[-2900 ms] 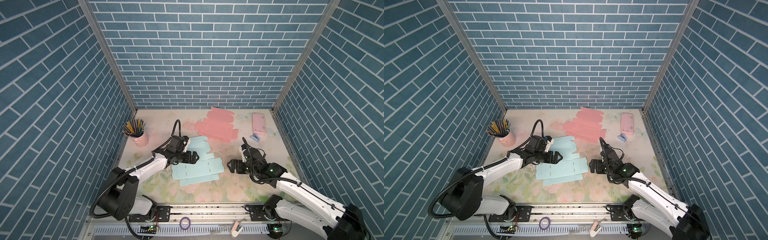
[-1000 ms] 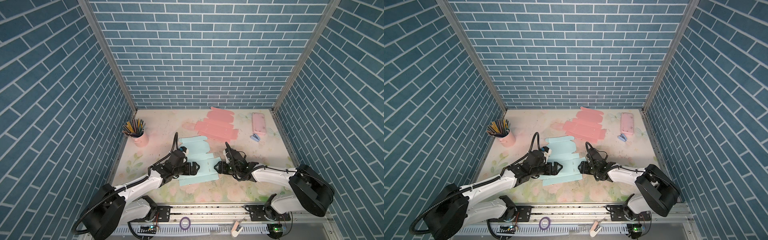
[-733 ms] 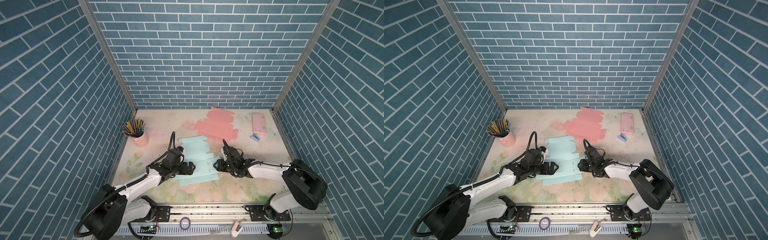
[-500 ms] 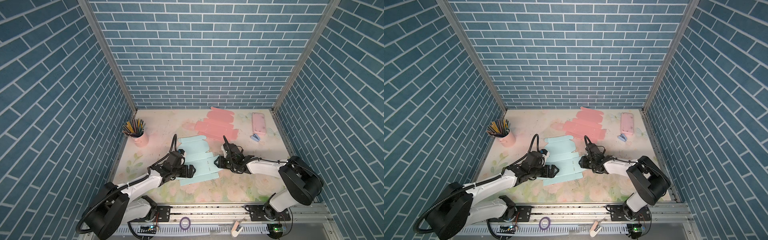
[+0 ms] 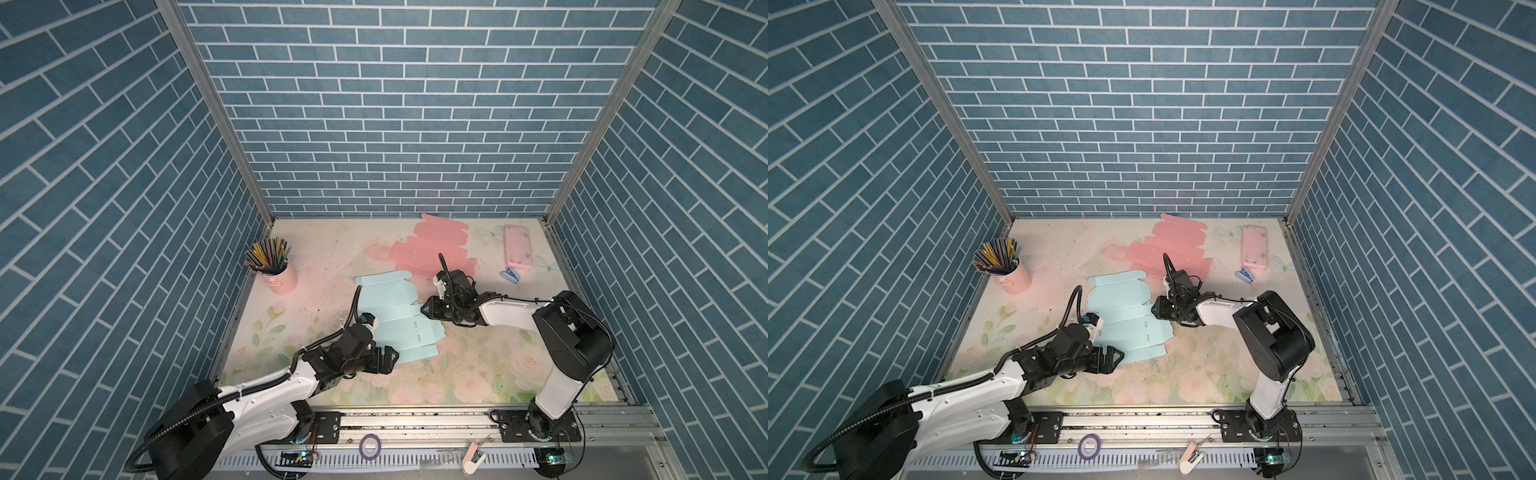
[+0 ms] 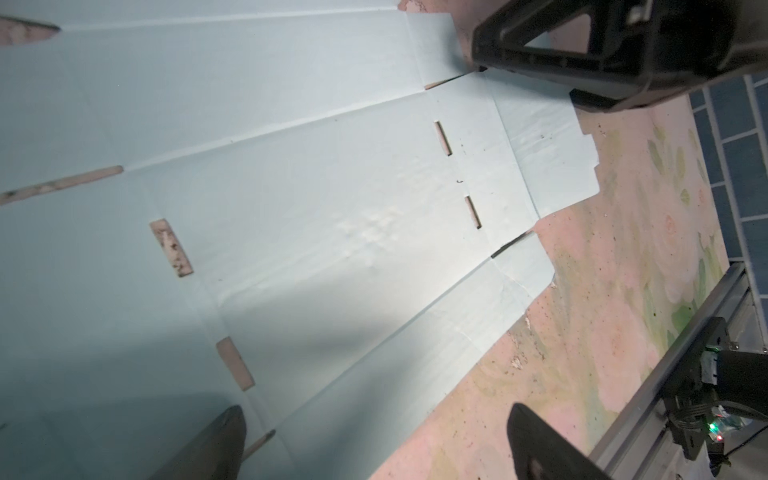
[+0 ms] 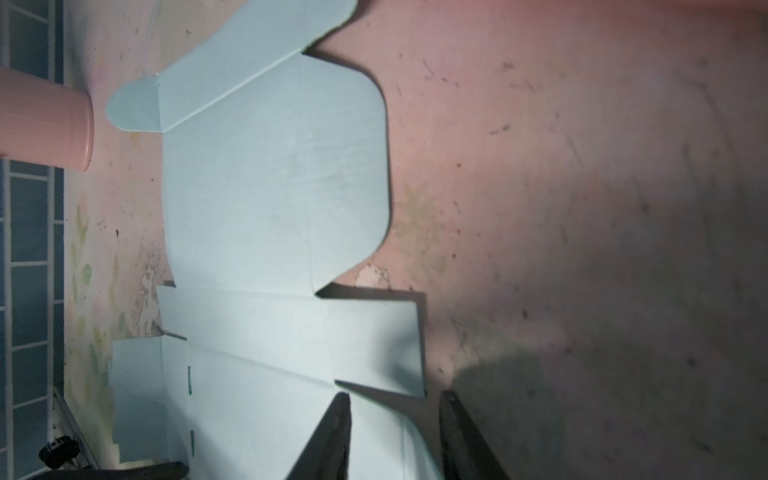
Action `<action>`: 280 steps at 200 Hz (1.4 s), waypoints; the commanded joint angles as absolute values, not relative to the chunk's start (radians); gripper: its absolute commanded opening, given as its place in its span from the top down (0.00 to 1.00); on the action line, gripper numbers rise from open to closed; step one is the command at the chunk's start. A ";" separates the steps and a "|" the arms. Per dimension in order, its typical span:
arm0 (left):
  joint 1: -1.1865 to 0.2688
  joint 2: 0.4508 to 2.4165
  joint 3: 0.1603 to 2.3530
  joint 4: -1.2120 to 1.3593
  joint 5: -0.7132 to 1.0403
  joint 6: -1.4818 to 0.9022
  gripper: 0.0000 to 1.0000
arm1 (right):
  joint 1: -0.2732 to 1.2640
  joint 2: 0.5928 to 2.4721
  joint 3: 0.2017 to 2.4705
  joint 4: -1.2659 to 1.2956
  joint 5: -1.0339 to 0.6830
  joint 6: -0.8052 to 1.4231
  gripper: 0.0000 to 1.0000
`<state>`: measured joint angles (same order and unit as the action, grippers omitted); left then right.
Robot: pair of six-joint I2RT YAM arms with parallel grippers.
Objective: Fold the paper box
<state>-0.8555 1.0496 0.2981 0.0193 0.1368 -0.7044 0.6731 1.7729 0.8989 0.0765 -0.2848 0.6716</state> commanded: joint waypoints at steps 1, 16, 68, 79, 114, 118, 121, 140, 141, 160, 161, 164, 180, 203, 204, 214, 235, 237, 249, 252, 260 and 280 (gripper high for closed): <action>-0.912 1.079 0.282 0.016 0.088 -0.781 0.01 | 0.669 1.808 0.963 0.040 -0.311 0.618 0.63; -0.936 1.087 0.288 0.027 0.084 -0.788 0.01 | 0.665 1.820 0.997 0.015 -0.308 0.600 0.63; -0.951 1.067 0.316 0.004 0.088 -0.753 0.01 | 0.591 1.710 1.022 -0.124 -0.236 0.525 0.56; -0.948 1.046 0.338 -0.047 0.074 -0.731 0.01 | 0.584 1.650 1.021 -0.176 -0.196 0.494 0.49; -0.905 0.976 0.393 -0.161 0.075 -0.672 0.01 | 0.585 1.467 0.966 -0.289 -0.124 0.465 0.38; -0.897 0.970 0.400 -0.173 0.076 -0.664 0.01 | 0.585 1.447 0.953 -0.295 -0.122 0.471 0.38; -0.891 0.967 0.404 -0.179 0.078 -0.659 0.01 | 0.585 1.430 0.944 -0.299 -0.121 0.478 0.38; -0.822 0.957 0.430 -0.200 0.114 -0.615 0.01 | 0.584 1.328 0.866 -0.315 -0.134 0.528 0.38; -0.817 0.956 0.433 -0.202 0.115 -0.611 0.01 | 0.584 1.323 0.861 -0.315 -0.135 0.532 0.38; -0.721 0.980 0.484 -0.207 0.179 -0.543 0.01 | 0.597 1.225 0.767 -0.327 -0.150 0.592 0.40; -0.716 0.983 0.487 -0.208 0.184 -0.538 0.01 | 0.598 1.220 0.760 -0.327 -0.151 0.597 0.40; -0.692 0.990 0.497 -0.206 0.199 -0.526 0.01 | 0.604 1.205 0.744 -0.328 -0.154 0.606 0.40; -0.601 1.068 0.555 -0.184 0.273 -0.468 0.01 | 0.649 1.147 0.671 -0.324 -0.162 0.658 0.41; -0.519 1.202 0.657 -0.195 0.310 -0.393 0.01 | 0.756 1.113 0.620 -0.337 -0.141 0.723 0.41; -0.516 1.208 0.661 -0.196 0.310 -0.391 0.01 | 0.756 1.113 0.620 -0.337 -0.141 0.723 0.41; -0.485 1.260 0.684 -0.195 0.310 -0.374 0.01 | 0.809 1.103 0.598 -0.306 -0.145 0.768 0.41; -0.424 1.321 0.688 -0.179 0.316 -0.372 0.01 | 0.902 1.115 0.559 -0.212 -0.161 0.853 0.40; -0.419 1.323 0.685 -0.175 0.315 -0.374 0.01 | 0.911 1.117 0.558 -0.204 -0.160 0.859 0.40; -0.406 1.321 0.676 -0.170 0.307 -0.382 0.01 | 0.963 1.149 0.560 -0.176 -0.144 0.884 0.39; -0.405 1.318 0.675 -0.170 0.304 -0.382 0.01 | 0.976 1.160 0.562 -0.167 -0.142 0.888 0.39; -0.405 1.307 0.665 -0.170 0.299 -0.387 0.01 | 1.004 1.196 0.564 -0.144 -0.143 0.900 0.38; -0.406 1.278 0.629 -0.172 0.308 -0.403 0.01 | 1.044 1.287 0.553 -0.052 -0.163 0.930 0.38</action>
<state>-0.4099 1.3159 0.6651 -0.1623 0.2970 -0.4068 0.9993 1.1969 0.5632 -0.1761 -0.1577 0.8257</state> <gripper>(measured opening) 0.994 0.616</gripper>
